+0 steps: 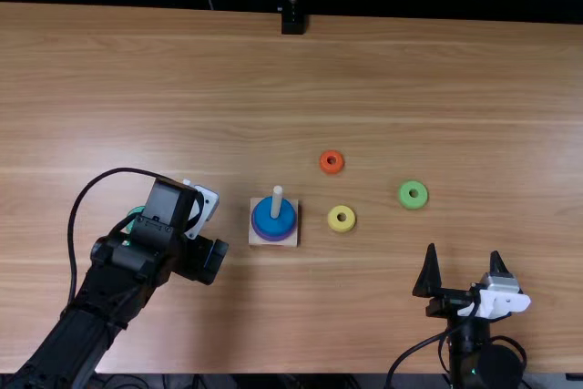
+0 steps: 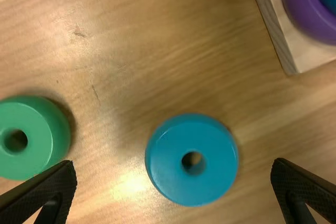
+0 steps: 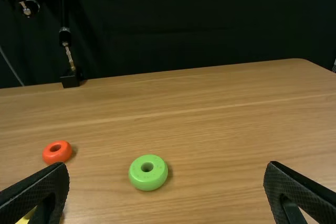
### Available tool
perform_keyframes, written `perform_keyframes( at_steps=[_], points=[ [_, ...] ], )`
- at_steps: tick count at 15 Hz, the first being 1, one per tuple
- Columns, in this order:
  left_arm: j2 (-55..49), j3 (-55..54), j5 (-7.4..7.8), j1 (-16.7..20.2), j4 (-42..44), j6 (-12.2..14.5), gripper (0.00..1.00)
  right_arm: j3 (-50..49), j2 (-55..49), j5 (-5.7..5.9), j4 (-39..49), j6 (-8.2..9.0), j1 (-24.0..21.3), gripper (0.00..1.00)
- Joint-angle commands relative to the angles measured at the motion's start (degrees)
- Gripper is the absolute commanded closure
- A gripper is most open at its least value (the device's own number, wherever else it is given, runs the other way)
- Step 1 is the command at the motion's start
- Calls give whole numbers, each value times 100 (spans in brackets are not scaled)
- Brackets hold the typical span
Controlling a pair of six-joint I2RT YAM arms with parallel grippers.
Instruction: Build the Hanoi tower: stack the rings onto the peg from bottom to top in this color order: purple, dark blue, light blue, dark green, light green, yellow, orange.
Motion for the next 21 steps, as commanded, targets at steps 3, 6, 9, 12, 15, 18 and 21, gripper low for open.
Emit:
perform_keyframes(
  at_steps=[3,6,9,12,15,18,21],
  points=[
    [298,149,-14,-187,6,6,0,-31,-69,-6,19,9,-49,0],
    [517,149,-25,-231,16,6,0,-22,-69,-6,19,9,-49,0],
    [693,149,-14,-231,27,6,0,-31,-69,-6,19,9,-49,0],
    [843,140,-14,-231,27,6,0,-31,-69,-6,19,9,-49,0],
    [931,149,-14,-240,37,16,0,-22,-69,-6,19,9,-49,0],
    [1027,140,-14,-293,27,16,0,-31,-69,-6,19,9,-49,0],
    [1054,132,-14,-293,37,16,0,-31,-69,-6,19,9,-49,0]
  ],
)
